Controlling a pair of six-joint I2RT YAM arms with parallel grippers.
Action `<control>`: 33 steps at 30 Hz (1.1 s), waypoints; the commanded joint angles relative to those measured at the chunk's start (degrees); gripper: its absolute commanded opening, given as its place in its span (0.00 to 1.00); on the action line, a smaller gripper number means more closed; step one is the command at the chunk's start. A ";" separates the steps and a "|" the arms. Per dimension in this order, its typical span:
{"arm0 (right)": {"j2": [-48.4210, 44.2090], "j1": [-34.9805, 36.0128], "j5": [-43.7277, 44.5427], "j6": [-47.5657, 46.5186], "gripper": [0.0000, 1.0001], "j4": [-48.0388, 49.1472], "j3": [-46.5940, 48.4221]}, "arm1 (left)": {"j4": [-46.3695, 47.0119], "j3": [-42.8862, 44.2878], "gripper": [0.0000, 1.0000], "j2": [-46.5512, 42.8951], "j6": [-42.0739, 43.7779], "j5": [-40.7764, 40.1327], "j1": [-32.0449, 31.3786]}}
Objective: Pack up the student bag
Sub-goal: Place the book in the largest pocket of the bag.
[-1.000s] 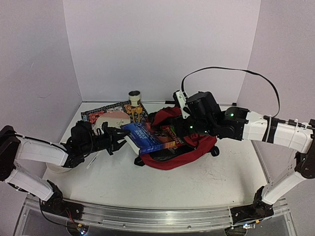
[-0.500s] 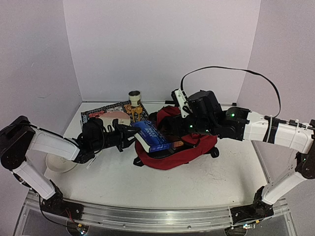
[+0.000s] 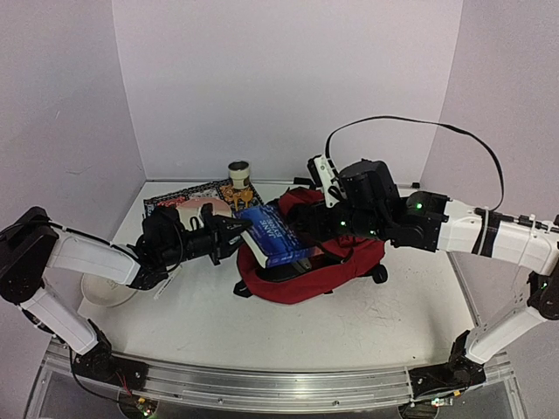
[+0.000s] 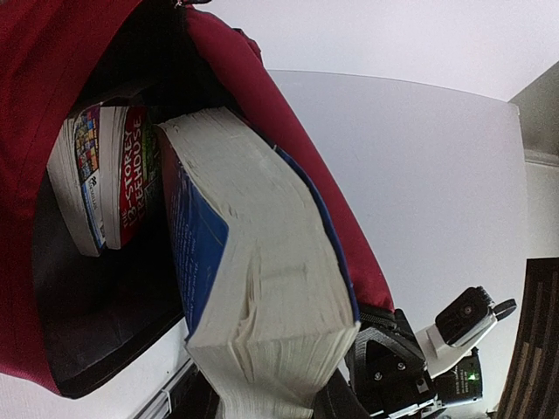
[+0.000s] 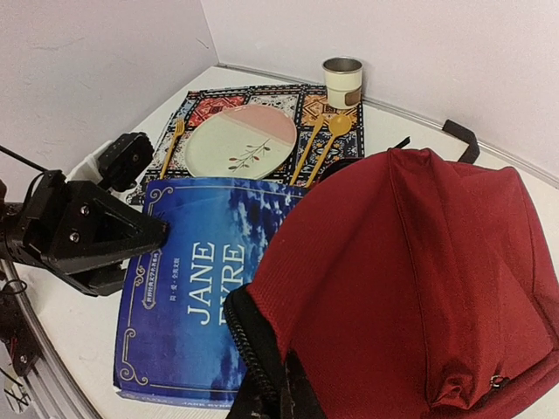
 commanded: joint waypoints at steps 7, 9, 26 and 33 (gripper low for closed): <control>-1.54 0.40 -5.24 0.47 0.00 5.83 0.41 | 16.96 10.16 0.00 9.54 3.16 0.65 -1.76; -1.53 0.38 -5.78 0.58 0.00 5.93 0.24 | 17.91 11.96 0.00 12.38 3.42 0.73 -1.78; -4.72 0.39 -4.97 1.35 0.00 5.84 -4.59 | 18.15 23.69 0.06 30.50 6.93 -4.80 -3.54; -4.60 0.45 -3.57 1.45 0.00 5.48 -5.13 | 15.76 24.24 0.34 32.17 9.36 -5.12 -3.80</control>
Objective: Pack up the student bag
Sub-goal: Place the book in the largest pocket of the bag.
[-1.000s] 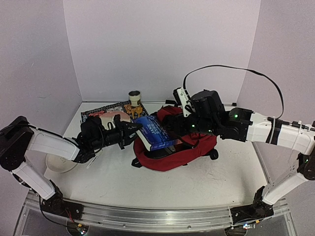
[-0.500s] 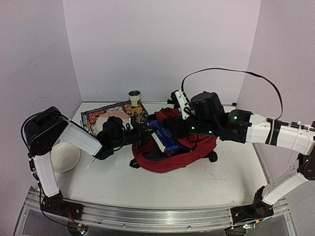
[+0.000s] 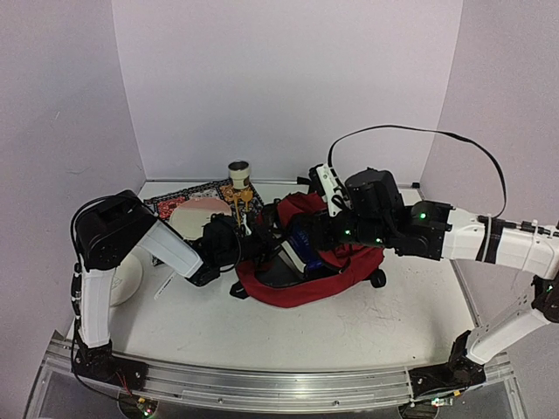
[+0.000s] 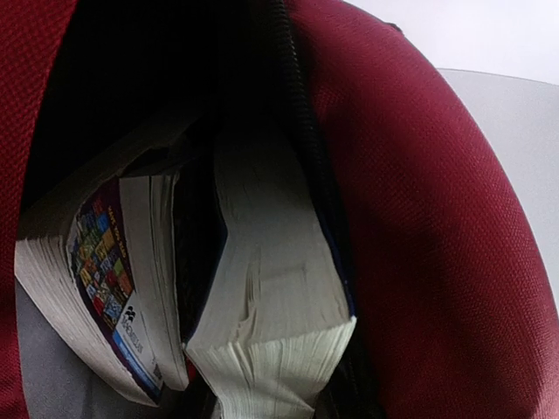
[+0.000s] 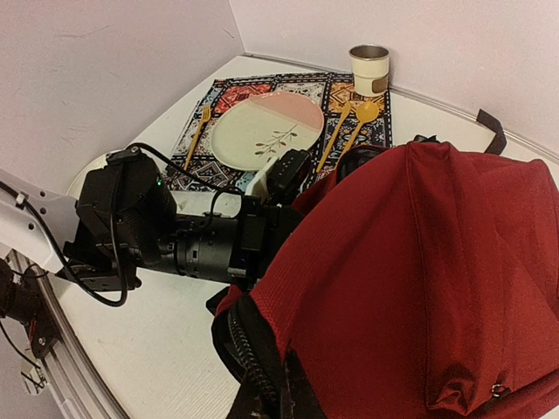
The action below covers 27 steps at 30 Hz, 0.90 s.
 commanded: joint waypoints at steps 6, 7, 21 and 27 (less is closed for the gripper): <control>-1.67 0.35 2.15 0.23 0.00 1.69 -0.06 | 1.52 -1.66 0.58 -7.83 7.09 -4.53 -0.25; -1.34 0.36 1.96 0.23 0.00 1.63 0.03 | -0.01 -2.12 0.61 -9.22 8.38 -5.04 -0.24; 1.69 0.39 0.28 1.37 0.00 1.08 0.95 | -10.71 -4.08 0.40 -13.20 10.61 -6.50 -0.44; 1.61 0.38 0.22 1.37 0.00 1.08 2.19 | -10.69 1.75 0.34 -8.48 7.77 -8.18 -2.11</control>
